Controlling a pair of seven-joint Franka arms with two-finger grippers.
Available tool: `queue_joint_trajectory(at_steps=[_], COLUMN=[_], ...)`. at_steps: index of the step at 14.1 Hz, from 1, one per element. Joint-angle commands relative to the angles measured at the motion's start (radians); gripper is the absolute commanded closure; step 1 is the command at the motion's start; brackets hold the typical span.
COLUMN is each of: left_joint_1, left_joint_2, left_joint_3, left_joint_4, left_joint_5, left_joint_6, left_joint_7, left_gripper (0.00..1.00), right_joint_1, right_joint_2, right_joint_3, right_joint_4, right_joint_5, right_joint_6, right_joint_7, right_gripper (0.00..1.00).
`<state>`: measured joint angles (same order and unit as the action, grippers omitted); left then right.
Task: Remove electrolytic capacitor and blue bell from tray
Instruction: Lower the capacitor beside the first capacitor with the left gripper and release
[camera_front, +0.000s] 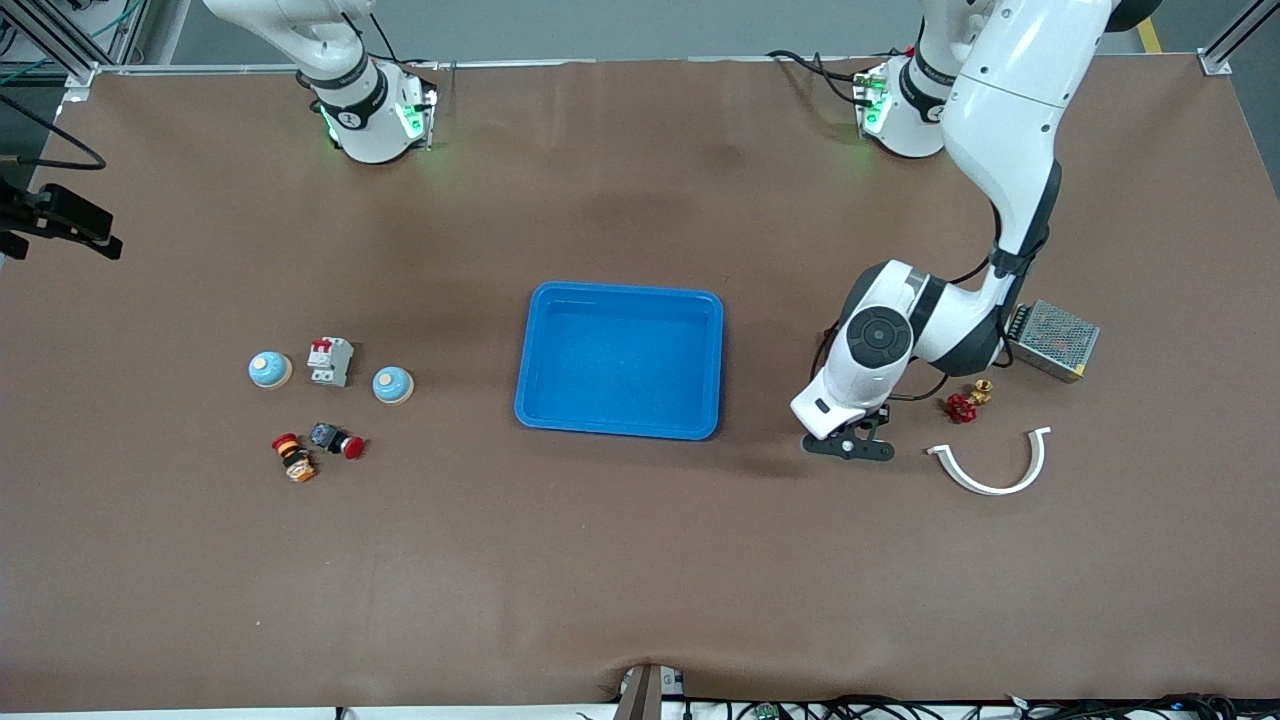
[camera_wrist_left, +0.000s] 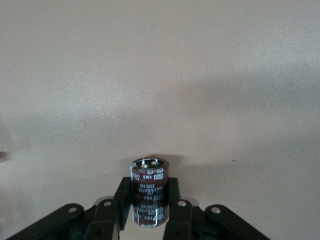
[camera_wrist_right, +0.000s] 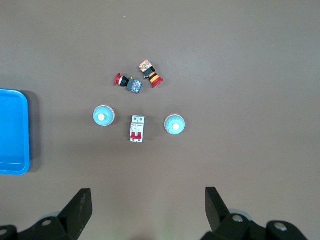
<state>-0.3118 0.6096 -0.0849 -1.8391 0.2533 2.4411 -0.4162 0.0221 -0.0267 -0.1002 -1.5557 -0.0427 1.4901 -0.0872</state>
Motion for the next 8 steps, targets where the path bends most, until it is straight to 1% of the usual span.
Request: queue_joint_trajectory(at_steps=[1, 4, 6, 8], left_joint_1=[0.000, -0.003, -0.003, -0.003], left_joint_2=[-0.004, 0.005, 0.019, 0.021], left_joint_3=[0.000, 0.000, 0.000, 0.000], left_joint_4=[-0.008, -0.006, -0.009, -0.009], left_joint_5=[0.035, 0.038, 0.038, 0.046], left_joint_6=[0.025, 0.035, 0.055, 0.055], left_joint_7=[-0.038, -0.044, -0.046, -0.046], left_gripper=[1.00, 1.00, 1.00, 1.00], right_joint_1=[-0.016, -0.057, -0.071, -0.065], right_joint_2=[-0.024, -0.022, -0.022, -0.021], right_joint_3=[0.011, 0.030, 0.045, 0.045], right_joint_4=[-0.004, -0.004, -0.004, 0.002], right_joint_5=[0.014, 0.018, 0.024, 0.026], right_joint_6=[0.006, 0.009, 0.010, 0.001], right_joint_7=[0.017, 0.014, 0.009, 0.009], right_gripper=[0.00, 0.00, 0.00, 0.00])
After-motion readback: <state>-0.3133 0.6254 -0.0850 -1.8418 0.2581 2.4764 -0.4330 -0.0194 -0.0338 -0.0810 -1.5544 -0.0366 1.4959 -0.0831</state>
